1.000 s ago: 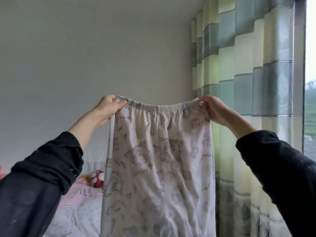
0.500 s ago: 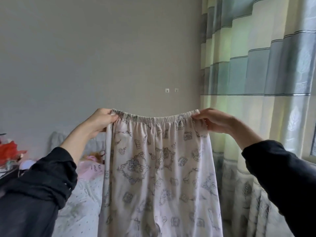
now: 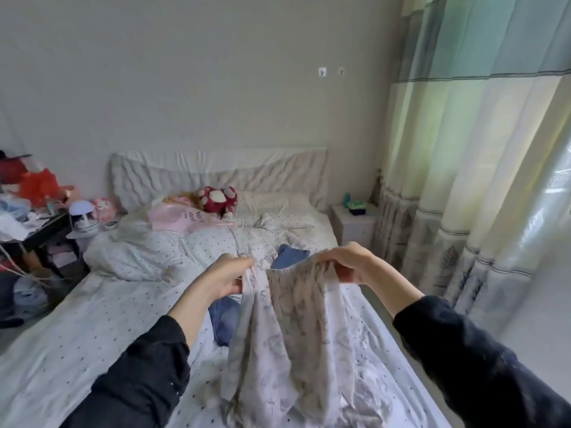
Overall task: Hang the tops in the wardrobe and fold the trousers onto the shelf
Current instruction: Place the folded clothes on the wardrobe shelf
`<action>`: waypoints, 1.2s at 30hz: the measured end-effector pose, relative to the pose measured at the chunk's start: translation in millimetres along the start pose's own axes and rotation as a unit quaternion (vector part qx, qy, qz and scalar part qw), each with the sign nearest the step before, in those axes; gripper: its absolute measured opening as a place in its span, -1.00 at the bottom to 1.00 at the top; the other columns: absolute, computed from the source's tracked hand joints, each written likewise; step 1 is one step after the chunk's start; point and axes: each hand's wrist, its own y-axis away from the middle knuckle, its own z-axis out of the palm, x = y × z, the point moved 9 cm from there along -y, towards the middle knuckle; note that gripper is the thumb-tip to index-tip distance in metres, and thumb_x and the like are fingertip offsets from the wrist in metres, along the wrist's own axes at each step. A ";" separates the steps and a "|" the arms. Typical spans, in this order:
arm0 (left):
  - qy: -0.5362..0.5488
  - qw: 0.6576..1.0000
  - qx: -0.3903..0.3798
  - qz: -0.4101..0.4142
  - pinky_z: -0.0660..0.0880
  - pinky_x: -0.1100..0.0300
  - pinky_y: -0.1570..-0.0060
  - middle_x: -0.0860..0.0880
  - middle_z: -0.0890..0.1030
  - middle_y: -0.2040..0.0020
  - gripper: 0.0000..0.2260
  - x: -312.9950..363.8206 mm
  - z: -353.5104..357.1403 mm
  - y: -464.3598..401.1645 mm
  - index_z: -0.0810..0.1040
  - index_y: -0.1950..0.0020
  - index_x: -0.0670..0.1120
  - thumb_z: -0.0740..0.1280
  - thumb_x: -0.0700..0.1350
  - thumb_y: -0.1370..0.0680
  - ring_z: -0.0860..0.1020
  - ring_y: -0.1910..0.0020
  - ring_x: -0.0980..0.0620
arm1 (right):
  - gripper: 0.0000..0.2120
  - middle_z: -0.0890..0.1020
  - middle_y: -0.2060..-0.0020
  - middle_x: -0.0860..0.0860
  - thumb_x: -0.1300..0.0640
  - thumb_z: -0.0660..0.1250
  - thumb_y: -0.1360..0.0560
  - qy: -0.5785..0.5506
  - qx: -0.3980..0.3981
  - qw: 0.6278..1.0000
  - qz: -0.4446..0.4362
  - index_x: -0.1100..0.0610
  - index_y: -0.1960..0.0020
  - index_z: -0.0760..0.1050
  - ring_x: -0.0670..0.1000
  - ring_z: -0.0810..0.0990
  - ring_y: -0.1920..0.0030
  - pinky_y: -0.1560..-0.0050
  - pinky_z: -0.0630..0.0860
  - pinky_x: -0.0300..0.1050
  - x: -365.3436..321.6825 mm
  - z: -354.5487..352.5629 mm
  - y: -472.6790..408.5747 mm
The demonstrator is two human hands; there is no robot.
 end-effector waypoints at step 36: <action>-0.198 0.924 -0.079 0.318 0.17 0.31 0.42 -0.06 0.22 0.33 -0.47 44.1 -12.2 51.4 0.45 -0.06 0.15 0.17 -0.50 -0.46 0.20 0.43 0.17 | -0.55 0.31 -0.34 -0.17 0.08 0.45 -0.41 0.113 -0.273 0.908 -0.297 -0.24 -0.20 0.39 -0.05 0.36 -0.34 -0.35 0.34 0.00 -8.5 97.9 60.7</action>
